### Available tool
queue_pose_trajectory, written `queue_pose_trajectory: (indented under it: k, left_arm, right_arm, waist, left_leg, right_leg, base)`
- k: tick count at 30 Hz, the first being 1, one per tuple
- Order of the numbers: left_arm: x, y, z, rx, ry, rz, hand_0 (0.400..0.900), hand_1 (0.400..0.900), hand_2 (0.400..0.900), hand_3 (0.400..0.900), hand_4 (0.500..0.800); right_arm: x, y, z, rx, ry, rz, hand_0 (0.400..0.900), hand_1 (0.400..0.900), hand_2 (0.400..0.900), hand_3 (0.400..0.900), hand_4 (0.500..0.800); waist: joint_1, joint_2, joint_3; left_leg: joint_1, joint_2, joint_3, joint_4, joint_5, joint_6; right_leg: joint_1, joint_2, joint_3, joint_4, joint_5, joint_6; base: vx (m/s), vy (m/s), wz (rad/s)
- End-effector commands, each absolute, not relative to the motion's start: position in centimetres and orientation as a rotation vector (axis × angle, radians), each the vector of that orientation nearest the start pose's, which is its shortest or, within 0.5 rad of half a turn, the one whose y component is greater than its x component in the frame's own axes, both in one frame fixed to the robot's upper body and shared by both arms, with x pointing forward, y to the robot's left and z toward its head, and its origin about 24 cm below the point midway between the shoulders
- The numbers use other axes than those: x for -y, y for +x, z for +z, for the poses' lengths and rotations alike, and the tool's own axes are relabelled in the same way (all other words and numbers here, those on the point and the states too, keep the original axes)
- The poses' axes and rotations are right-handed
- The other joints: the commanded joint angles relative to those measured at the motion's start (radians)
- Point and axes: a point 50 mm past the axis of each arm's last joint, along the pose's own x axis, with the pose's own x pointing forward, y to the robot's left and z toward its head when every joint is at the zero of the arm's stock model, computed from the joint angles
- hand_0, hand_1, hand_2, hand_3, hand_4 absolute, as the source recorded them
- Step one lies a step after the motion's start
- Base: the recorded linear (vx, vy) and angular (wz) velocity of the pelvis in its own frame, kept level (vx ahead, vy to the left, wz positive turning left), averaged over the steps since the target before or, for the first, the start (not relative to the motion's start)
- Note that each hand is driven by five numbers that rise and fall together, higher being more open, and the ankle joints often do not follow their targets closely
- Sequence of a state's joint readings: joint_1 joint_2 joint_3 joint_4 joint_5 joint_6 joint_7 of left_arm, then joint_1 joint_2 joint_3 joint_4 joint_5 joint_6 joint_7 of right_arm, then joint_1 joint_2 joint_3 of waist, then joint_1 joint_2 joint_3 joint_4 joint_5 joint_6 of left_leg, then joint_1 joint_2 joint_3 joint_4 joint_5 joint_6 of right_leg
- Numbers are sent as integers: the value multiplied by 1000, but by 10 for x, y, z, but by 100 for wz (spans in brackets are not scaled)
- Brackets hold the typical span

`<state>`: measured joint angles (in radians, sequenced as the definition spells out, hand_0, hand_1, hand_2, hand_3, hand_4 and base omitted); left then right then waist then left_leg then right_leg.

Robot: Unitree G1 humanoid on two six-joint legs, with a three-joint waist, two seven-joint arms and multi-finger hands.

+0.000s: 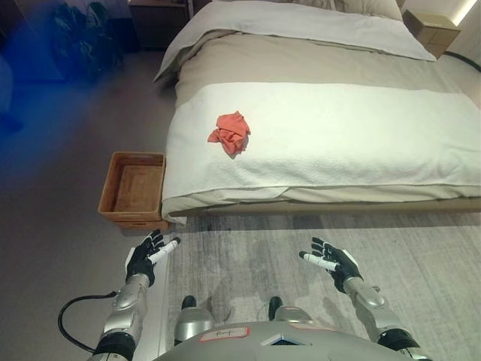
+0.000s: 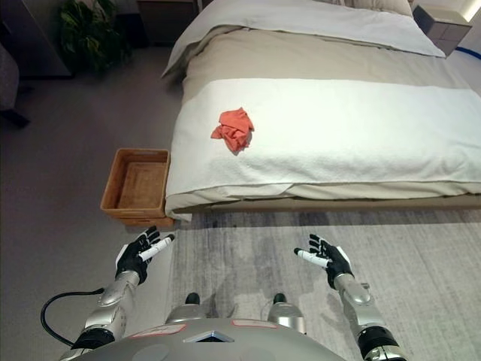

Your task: Put the clothes on the bed into the basket.

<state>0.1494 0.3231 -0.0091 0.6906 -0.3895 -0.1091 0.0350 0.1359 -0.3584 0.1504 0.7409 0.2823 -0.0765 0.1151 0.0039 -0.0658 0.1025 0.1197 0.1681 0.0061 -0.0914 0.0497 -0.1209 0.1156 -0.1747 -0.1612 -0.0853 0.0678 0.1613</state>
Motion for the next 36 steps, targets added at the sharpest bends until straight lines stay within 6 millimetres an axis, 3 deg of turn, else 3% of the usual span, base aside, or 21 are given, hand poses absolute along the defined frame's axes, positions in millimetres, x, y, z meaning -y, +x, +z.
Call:
queue_pose_trajectory:
  k: [1,10,14,15,18,22,25,28,32,36]
  left_arm:
    - [-279,195,-62,-462,40,288,900,900,900,900,800]
    - [-277,199,-58,-438,38,277,900,900,900,900,800]
    - [-272,203,-56,-429,50,247,900,900,900,900,800]
    - [-272,203,-56,-429,50,247,900,900,900,900,800]
    - [-271,205,-53,-422,62,234,900,900,900,900,800]
    - [-273,210,-49,-413,79,227,900,900,900,900,800]
    - [-275,211,-49,-413,81,231,900,900,900,900,800]
    - [-273,216,-47,-397,76,230,900,900,900,900,800]
    - [-273,222,-44,-380,78,234,900,900,900,900,800]
    - [-271,223,-44,-378,83,235,900,900,900,900,800]
  right_arm:
    - [251,187,-80,-568,-70,-41,900,900,900,900,800]
    - [249,192,-76,-550,-79,-29,900,900,900,900,800]
    - [251,191,-76,-553,-74,-37,900,900,900,900,800]
    - [251,191,-76,-553,-74,-37,900,900,900,900,800]
    - [250,187,-77,-562,-69,-30,900,900,900,900,800]
    - [248,184,-80,-574,-49,-23,900,900,900,900,800]
    - [250,180,-81,-584,-36,-29,900,900,900,900,800]
    - [255,178,-81,-584,-33,-56,900,900,900,900,800]
    - [255,176,-83,-584,-17,-78,900,900,900,900,800]
    - [255,180,-83,-582,-21,-87,900,900,900,900,800]
  waist:
    - [14,-24,2]
    - [20,-27,14]
    - [19,-29,24]
    - [19,-30,24]
    - [14,-21,33]
    - [-1,3,62]
    - [-23,10,67]
    - [-57,-3,79]
    - [-100,-11,86]
    - [-104,-28,84]
  left_leg:
    - [24,-13,65,4,-82,19]
    - [33,-72,59,11,-107,66]
    - [33,-145,36,65,-155,112]
    - [31,-148,37,68,-156,113]
    - [31,-203,22,112,-190,148]
    - [29,-229,10,163,-214,180]
    - [60,-229,12,160,-234,177]
    - [101,-228,0,157,-263,149]
    - [172,-193,-24,145,-308,103]
    - [209,-184,-30,153,-346,86]
  right_leg:
    - [-90,-87,-54,102,37,39]
    - [-129,-150,1,196,52,69]
    - [-134,-222,29,272,123,75]
    - [-136,-224,31,274,123,77]
    - [-178,-270,79,384,215,46]
    - [-262,-266,112,536,270,20]
    - [-326,-263,90,520,263,25]
    - [-358,-262,58,360,260,49]
    - [-381,-221,27,113,334,97]
    - [-405,-184,-23,21,360,100]
  base:
    - [14,47,-4]
    - [20,106,0]
    - [68,208,9]
    - [37,187,9]
    - [50,276,21]
    - [32,253,18]
    - [157,98,25]
    - [267,-35,44]
    - [279,-78,49]
    - [215,-29,23]
